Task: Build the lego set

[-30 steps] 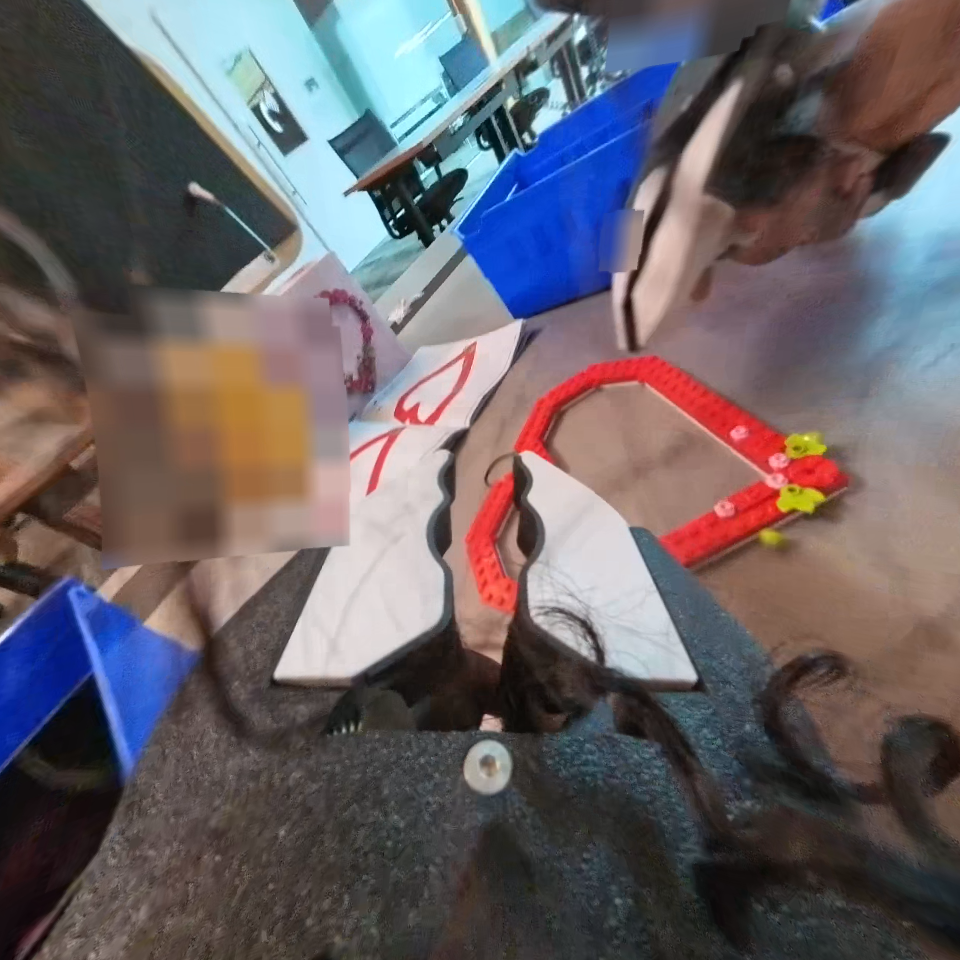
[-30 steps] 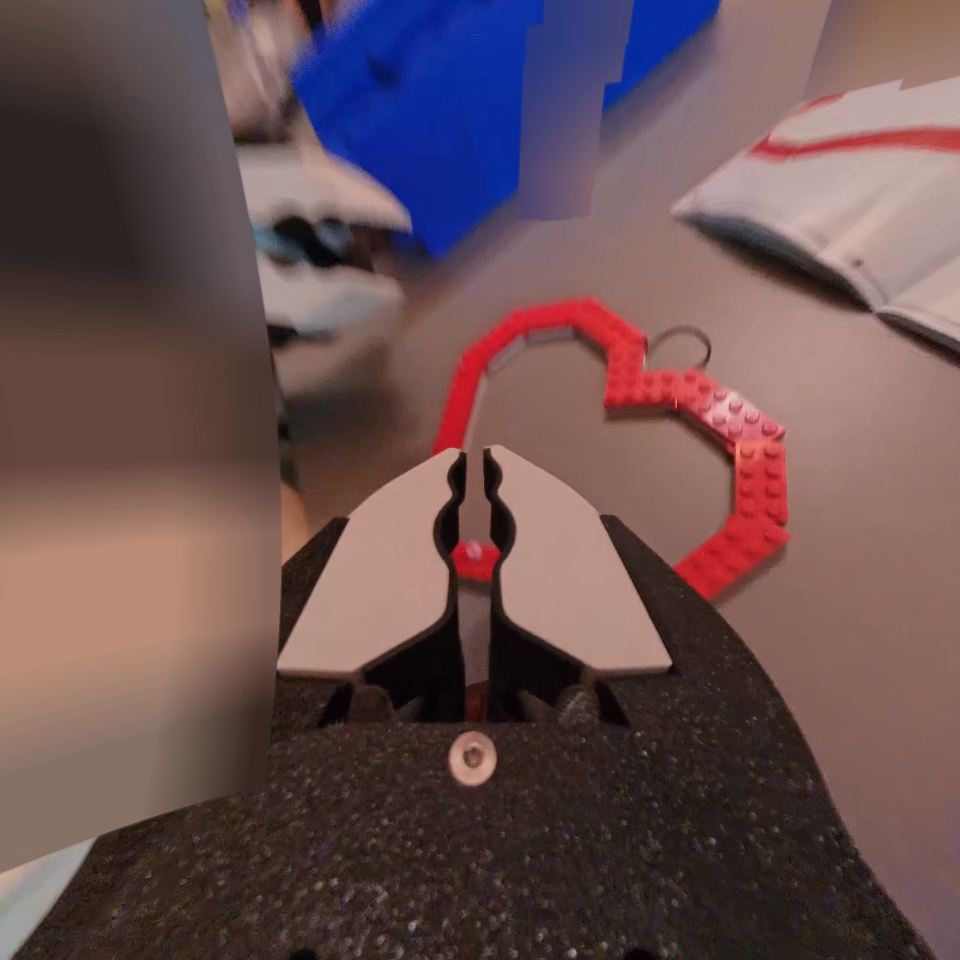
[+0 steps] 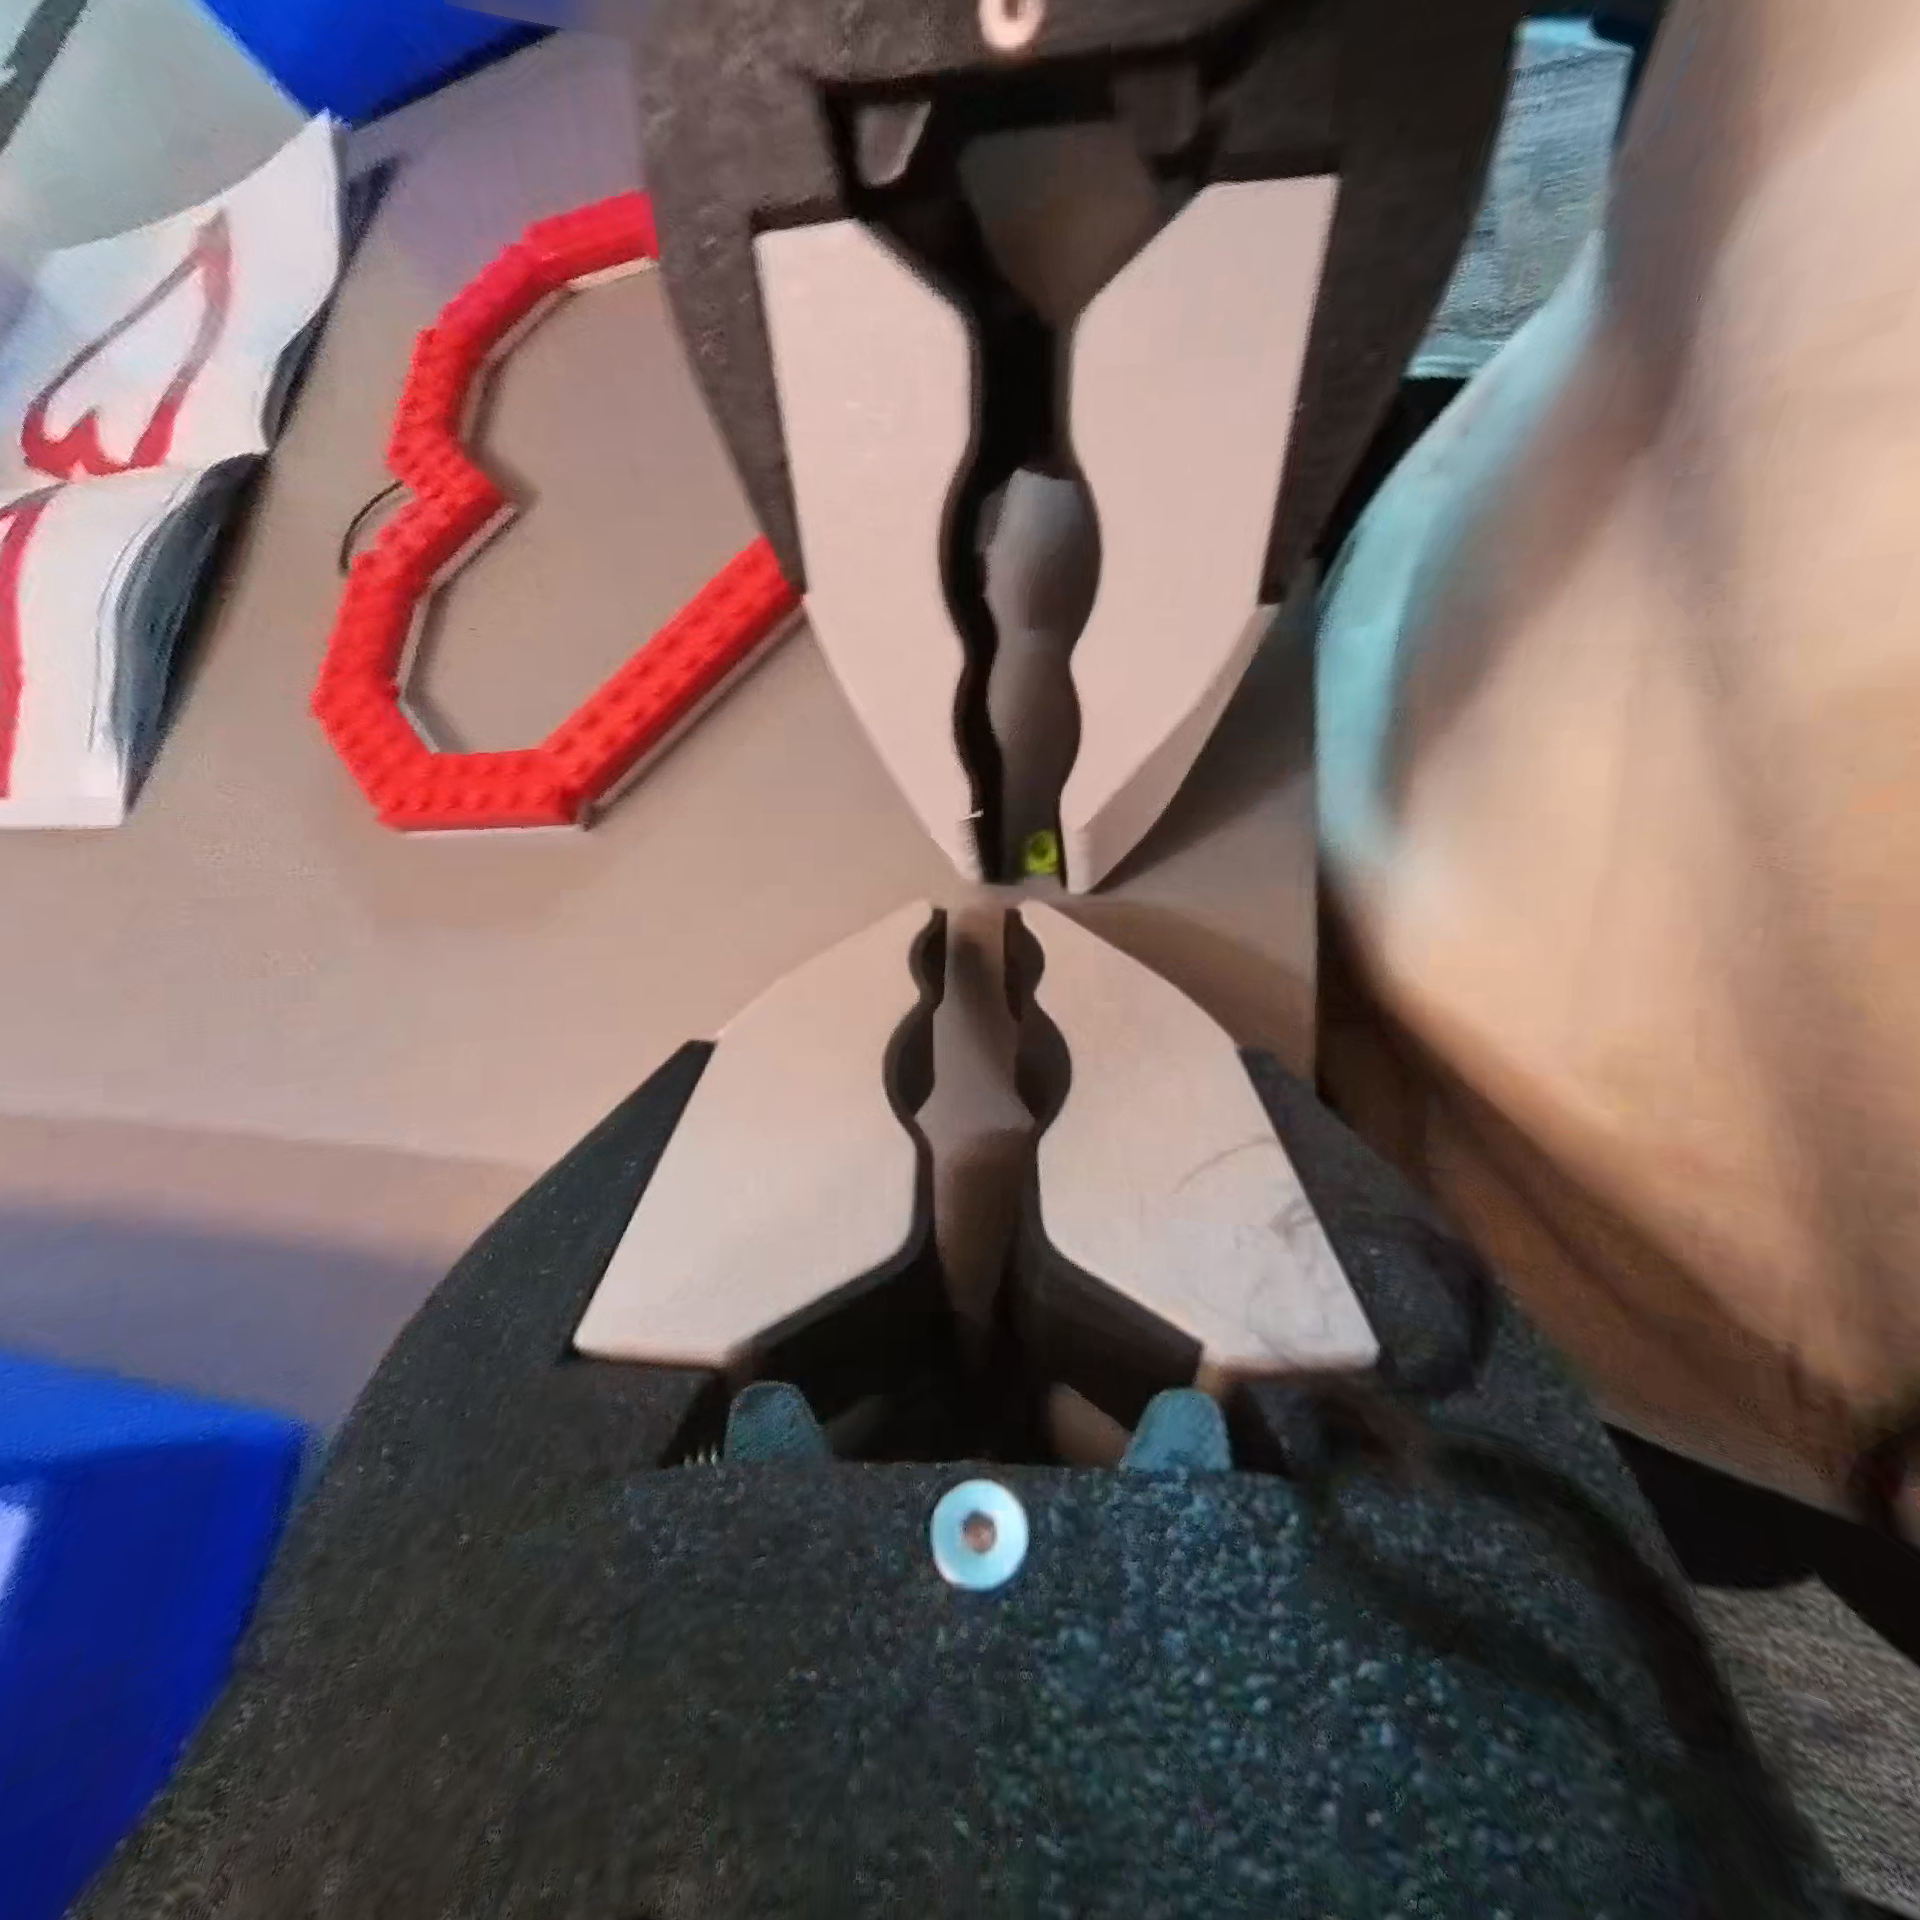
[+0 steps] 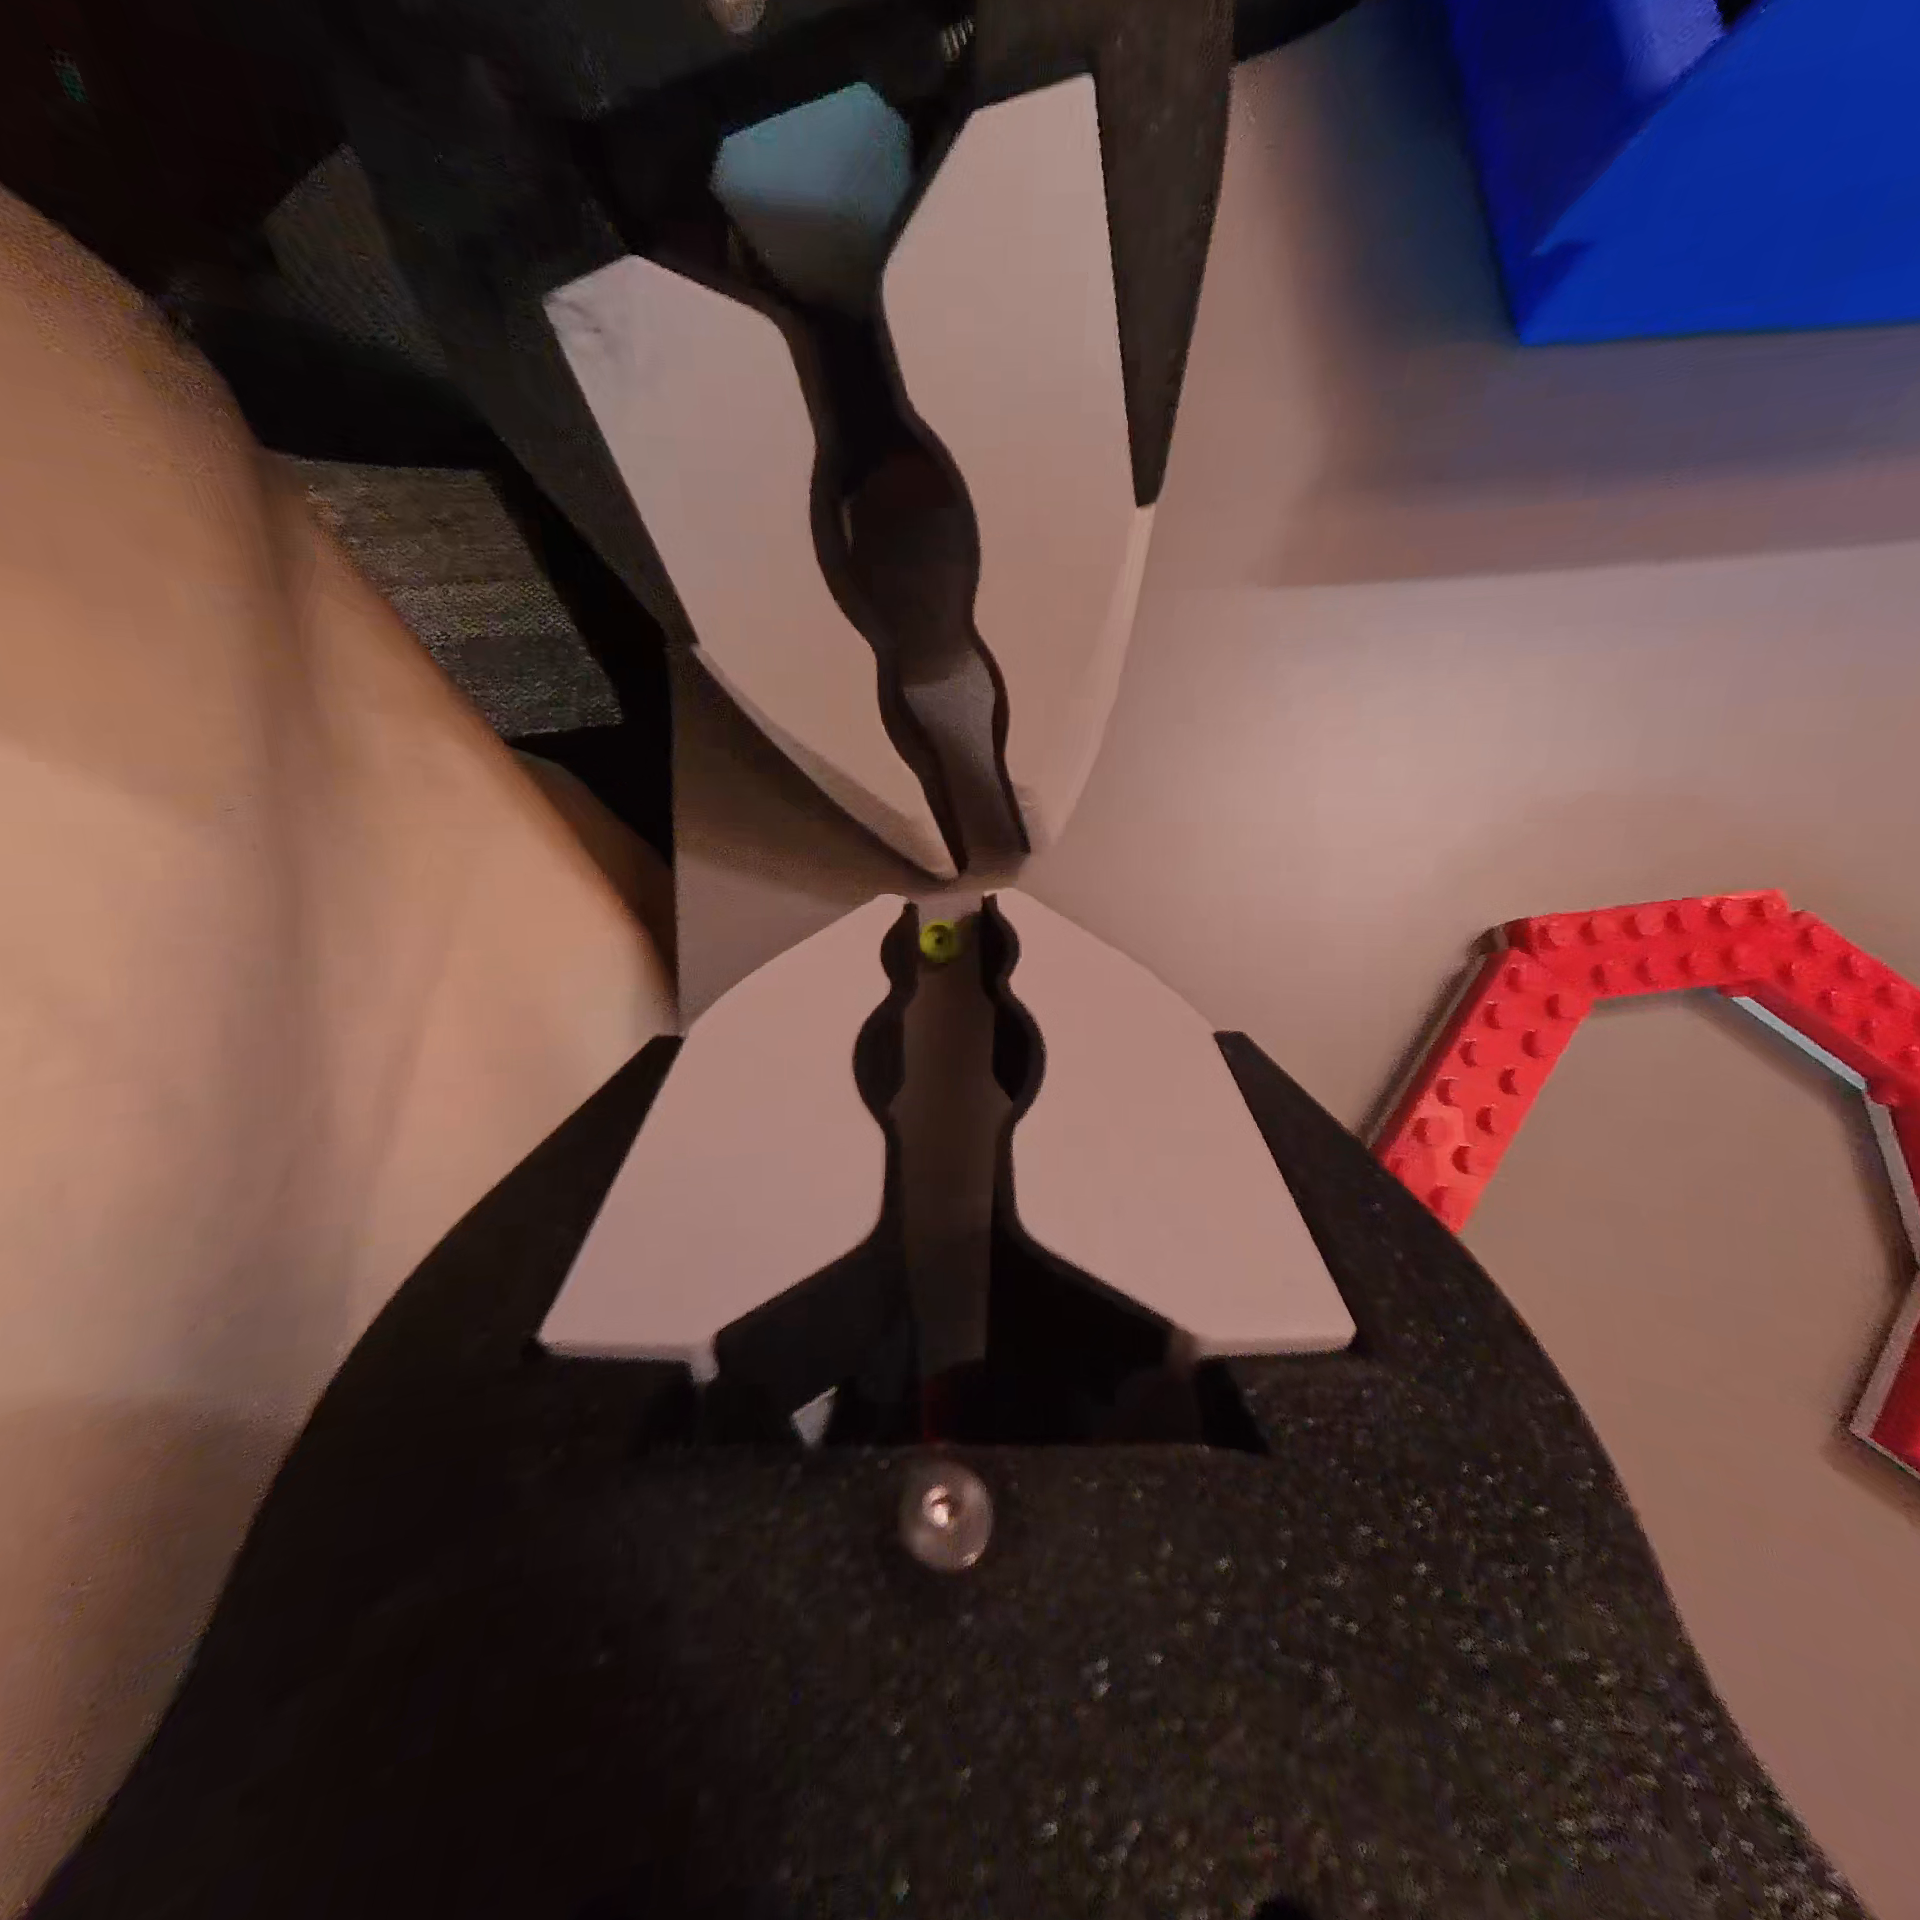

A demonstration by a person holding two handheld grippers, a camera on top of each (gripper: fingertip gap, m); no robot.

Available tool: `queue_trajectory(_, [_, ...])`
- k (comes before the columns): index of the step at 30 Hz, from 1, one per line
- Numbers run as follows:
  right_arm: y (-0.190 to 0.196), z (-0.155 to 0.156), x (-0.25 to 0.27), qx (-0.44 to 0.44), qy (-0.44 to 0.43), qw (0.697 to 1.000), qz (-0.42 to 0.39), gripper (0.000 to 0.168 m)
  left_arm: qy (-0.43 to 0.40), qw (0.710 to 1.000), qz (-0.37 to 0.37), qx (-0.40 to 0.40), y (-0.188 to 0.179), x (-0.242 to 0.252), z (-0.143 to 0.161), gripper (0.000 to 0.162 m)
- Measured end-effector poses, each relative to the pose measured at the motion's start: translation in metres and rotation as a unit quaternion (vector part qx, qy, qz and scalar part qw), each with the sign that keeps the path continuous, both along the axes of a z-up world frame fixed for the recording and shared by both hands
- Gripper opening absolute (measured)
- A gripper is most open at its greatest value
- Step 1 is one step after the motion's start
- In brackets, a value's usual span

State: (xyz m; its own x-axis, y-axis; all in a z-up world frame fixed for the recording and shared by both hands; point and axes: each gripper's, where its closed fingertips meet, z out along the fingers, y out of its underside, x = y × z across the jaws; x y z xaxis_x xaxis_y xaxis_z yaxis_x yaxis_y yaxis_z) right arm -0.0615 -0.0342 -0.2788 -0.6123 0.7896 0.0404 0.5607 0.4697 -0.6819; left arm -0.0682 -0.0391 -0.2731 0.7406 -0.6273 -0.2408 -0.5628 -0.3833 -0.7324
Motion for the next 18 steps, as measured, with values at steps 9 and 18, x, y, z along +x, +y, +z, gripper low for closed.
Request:
queue_trajectory(9, [0.020,0.018,0.004,0.002,0.009,1.000,-0.004,0.016,0.024,0.999,-0.007,0.025,-0.002,-0.005,0.003,0.012])
queue_trajectory(18, [0.014,0.007,0.008,0.040,-0.033,0.999,0.015,0.010,0.026,0.999,-0.009,0.028,-0.002,-0.007,0.003,0.013])
